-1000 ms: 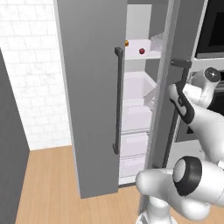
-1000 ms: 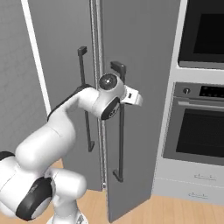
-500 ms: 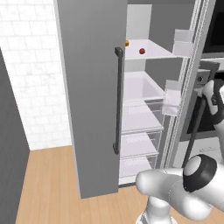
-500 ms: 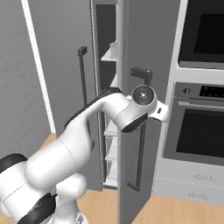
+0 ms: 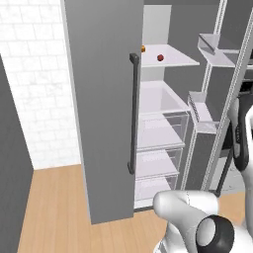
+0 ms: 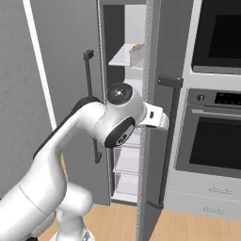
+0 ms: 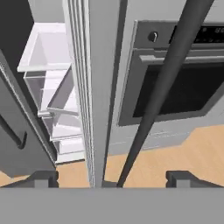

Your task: Take the strawberry from the fridge and place it on top of the pancake, located on the dining counter.

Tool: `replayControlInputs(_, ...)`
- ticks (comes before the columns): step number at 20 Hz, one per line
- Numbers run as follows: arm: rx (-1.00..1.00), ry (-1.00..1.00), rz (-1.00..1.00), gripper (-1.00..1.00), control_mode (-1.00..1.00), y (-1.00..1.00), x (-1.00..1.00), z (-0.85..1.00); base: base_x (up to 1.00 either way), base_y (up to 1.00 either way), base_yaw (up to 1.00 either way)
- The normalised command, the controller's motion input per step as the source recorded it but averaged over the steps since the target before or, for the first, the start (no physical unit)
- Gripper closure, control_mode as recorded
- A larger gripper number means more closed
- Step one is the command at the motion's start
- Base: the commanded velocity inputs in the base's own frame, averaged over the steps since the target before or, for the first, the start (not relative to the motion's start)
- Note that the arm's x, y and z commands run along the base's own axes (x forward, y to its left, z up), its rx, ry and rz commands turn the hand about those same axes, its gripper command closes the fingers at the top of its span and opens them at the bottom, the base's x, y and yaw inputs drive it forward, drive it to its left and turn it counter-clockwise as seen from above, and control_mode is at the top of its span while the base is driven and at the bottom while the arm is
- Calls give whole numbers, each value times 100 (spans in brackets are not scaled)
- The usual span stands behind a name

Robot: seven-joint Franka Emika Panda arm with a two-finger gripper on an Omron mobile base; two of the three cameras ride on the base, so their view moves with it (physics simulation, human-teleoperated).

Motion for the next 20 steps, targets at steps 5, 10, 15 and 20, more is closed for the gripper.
replayControlInputs(5, -56, 42, 13, -100, -100, 98, 23, -26, 0, 0, 0)
replayControlInputs(10, -53, 58, 0, -100, -100, 99, 50, -3, 0, 0, 0)
replayControlInputs(15, -26, 36, 1, -100, -100, 50, 89, -9, 0, 0, 0)
replayControlInputs(20, 0, 7, 10, -100, -100, -16, 94, -29, 0, 0, 0)
